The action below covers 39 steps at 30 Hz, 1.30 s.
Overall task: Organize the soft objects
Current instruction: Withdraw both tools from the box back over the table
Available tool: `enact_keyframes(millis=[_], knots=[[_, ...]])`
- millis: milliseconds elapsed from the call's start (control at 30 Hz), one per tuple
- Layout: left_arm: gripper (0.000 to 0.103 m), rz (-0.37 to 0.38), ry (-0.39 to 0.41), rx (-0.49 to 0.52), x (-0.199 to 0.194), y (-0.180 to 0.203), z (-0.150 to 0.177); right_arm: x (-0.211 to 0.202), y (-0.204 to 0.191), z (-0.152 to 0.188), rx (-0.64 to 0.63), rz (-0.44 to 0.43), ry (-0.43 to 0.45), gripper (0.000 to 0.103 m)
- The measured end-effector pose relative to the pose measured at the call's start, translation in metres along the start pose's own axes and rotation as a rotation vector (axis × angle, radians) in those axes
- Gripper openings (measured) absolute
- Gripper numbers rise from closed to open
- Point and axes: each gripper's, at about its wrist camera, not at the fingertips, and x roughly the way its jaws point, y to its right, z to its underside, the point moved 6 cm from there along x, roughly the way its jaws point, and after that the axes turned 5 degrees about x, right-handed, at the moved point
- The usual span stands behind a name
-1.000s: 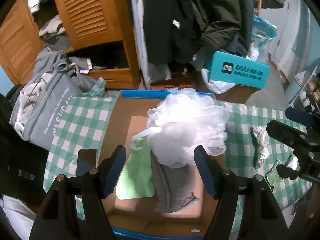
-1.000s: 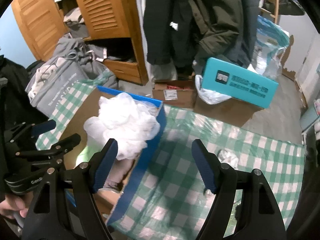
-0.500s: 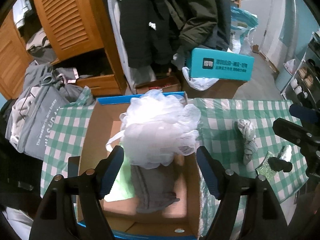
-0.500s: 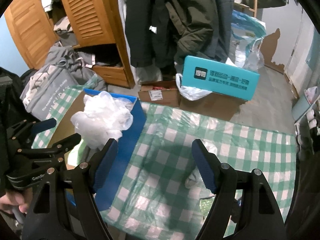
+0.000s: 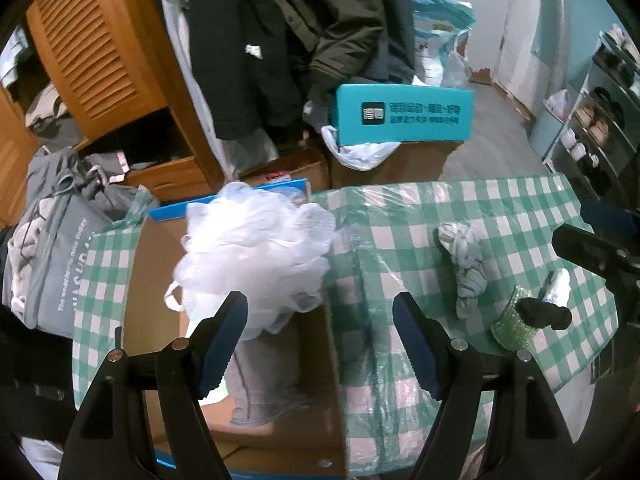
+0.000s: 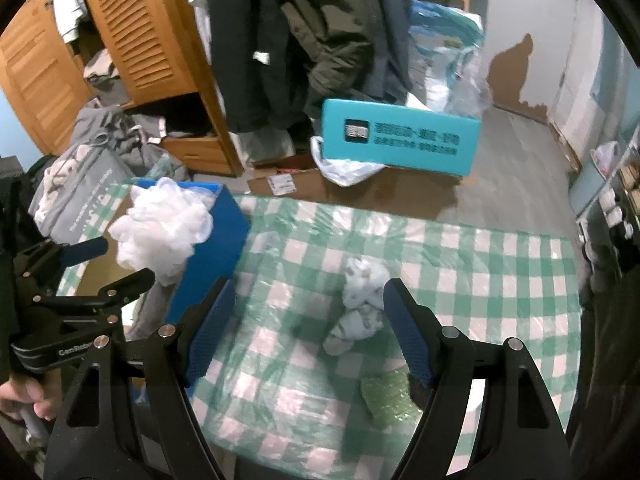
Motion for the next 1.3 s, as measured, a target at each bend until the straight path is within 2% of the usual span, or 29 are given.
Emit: enact_keyframes(millis=[833,967,1300], knots=[[0.077,0.076,-0.104,0.100,0.041,0.077,-0.002,-0.007,0.084,0.030,0.109,0.118,-0.034,0.076],[0.082,0.088,-0.113,0.114,0.047,0.088,-0.003,-0.007,0.099,0.034,0.135,0.133,-0.038,0.076],[0.082,0.123,-0.157,0.127,0.065,0.110,-0.005,-0.002,0.137,0.049,0.205,0.174,-0.070,0.076]])
